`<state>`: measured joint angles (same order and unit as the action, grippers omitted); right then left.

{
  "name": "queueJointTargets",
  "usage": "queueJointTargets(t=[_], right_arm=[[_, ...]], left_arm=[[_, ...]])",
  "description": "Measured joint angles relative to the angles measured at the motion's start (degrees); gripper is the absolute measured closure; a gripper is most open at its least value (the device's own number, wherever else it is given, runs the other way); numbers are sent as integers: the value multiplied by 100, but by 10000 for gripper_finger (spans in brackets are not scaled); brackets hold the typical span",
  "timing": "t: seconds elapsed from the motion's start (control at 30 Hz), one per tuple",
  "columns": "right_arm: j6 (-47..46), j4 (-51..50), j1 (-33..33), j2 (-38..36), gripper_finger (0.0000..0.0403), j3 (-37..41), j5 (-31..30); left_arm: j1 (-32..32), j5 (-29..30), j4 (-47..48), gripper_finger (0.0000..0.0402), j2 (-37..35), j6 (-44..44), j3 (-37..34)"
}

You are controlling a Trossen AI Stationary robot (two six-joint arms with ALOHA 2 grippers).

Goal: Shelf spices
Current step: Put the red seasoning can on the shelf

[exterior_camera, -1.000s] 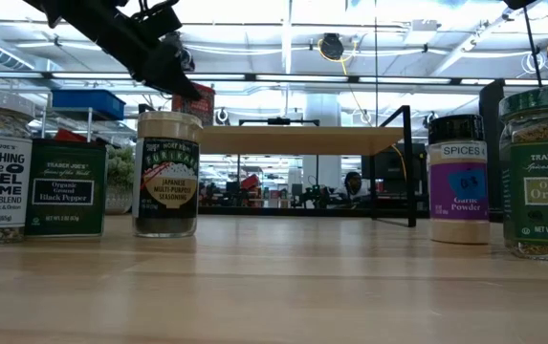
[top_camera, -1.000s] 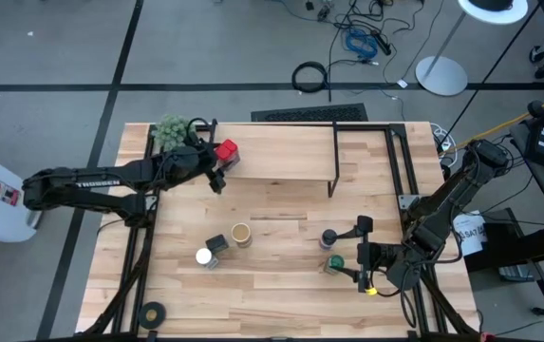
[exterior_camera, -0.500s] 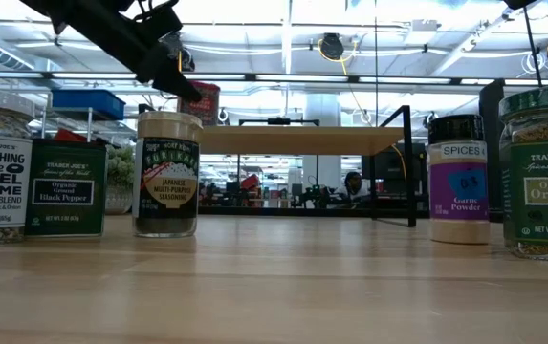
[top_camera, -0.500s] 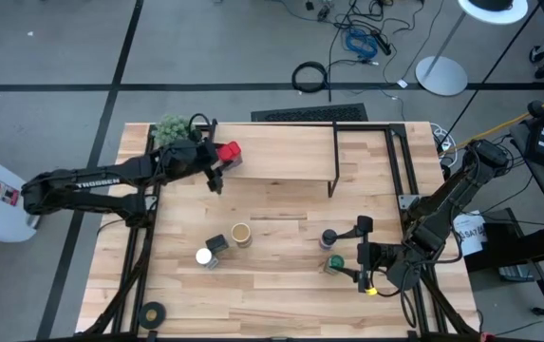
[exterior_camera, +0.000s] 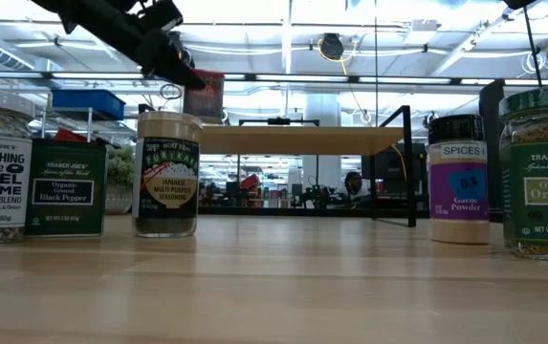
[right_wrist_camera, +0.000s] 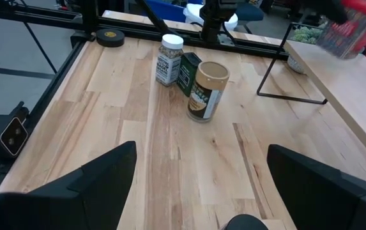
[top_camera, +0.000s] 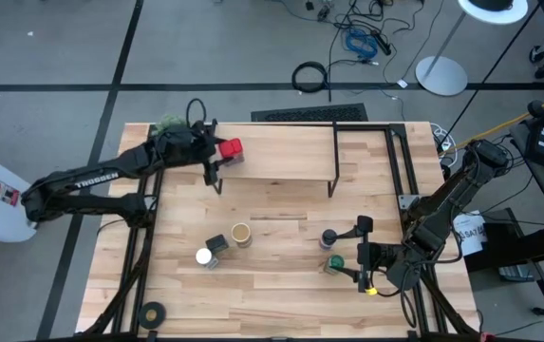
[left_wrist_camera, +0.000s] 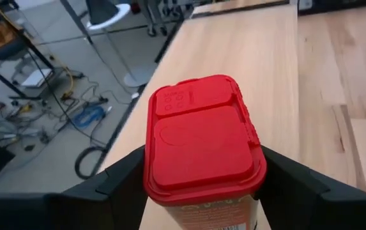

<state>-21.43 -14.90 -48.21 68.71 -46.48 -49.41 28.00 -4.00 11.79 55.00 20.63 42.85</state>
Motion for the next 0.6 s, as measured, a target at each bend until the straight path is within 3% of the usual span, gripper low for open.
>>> queueJointTargets(t=[0.17,0.6], right_arm=[[0,-23,0,0,62,0,0],[-10,-20,0,0,62,0,0]], left_arm=[[339,-606,262,146,0,136,152],[976,-1310,533,146,16,423,199]])
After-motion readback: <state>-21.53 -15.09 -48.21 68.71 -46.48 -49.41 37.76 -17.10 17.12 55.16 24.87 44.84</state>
